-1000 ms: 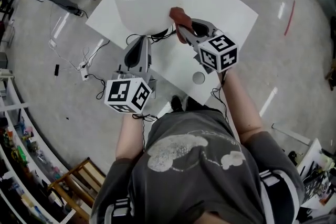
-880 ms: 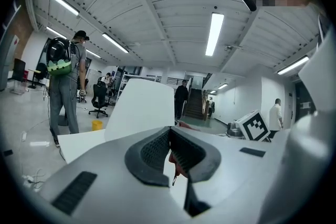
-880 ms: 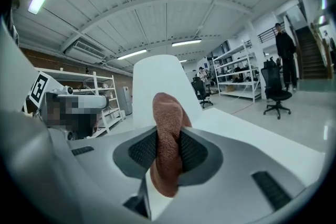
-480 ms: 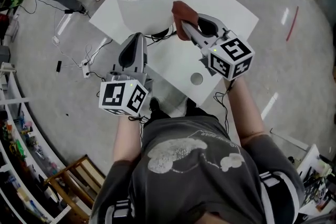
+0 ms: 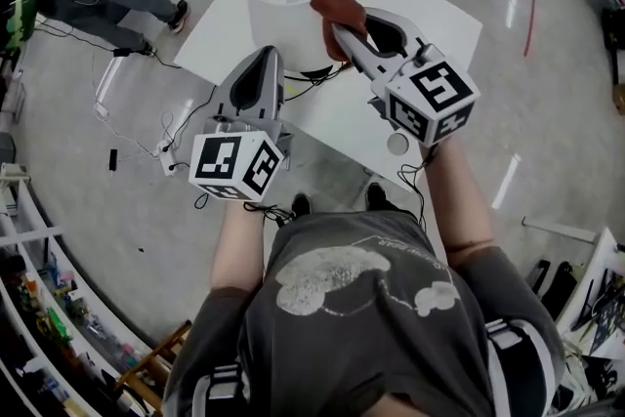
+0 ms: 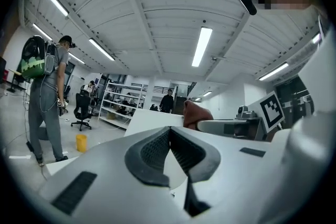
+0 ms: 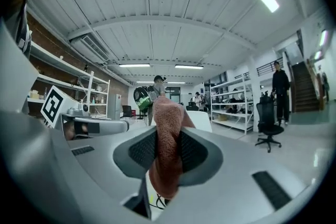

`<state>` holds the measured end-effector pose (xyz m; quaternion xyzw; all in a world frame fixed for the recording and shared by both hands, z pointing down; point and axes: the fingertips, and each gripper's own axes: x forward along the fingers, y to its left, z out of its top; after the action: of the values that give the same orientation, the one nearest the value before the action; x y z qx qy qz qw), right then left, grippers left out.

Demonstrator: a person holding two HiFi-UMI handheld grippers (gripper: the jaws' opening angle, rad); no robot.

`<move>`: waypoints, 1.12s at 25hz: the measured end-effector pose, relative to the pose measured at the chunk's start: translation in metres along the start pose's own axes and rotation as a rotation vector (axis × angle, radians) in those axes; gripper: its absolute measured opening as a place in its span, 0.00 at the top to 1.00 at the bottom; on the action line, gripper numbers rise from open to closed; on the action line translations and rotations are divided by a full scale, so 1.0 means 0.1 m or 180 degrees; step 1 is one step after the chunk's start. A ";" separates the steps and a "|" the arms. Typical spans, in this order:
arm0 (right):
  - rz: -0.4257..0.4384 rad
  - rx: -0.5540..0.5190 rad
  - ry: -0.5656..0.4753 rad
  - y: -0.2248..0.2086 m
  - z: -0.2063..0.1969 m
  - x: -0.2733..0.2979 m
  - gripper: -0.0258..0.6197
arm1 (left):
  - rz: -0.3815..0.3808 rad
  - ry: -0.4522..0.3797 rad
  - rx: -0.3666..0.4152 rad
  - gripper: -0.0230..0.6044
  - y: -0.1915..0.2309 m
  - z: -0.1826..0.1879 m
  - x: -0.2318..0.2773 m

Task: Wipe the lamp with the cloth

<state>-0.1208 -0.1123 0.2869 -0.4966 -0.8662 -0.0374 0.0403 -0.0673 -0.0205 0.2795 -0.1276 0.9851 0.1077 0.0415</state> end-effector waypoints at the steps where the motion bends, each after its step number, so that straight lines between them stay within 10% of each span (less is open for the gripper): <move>1: -0.0024 0.0006 0.0009 0.04 -0.02 0.03 0.82 | -0.0053 0.0007 -0.0001 0.95 0.02 0.01 0.00; 14: -0.0538 0.0222 0.0460 0.37 -0.72 0.16 0.82 | -0.0622 0.0281 -0.0232 0.95 0.28 -0.30 -0.05; 28: -0.0875 0.0630 0.0834 0.66 -1.45 0.23 0.82 | -0.0664 0.0530 -0.0352 0.95 0.72 -0.51 -0.41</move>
<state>-0.0707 -0.0746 0.4355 -0.3583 -0.9126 -0.0215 0.1957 -0.0492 0.0463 0.3477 -0.2400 0.9590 0.1460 -0.0364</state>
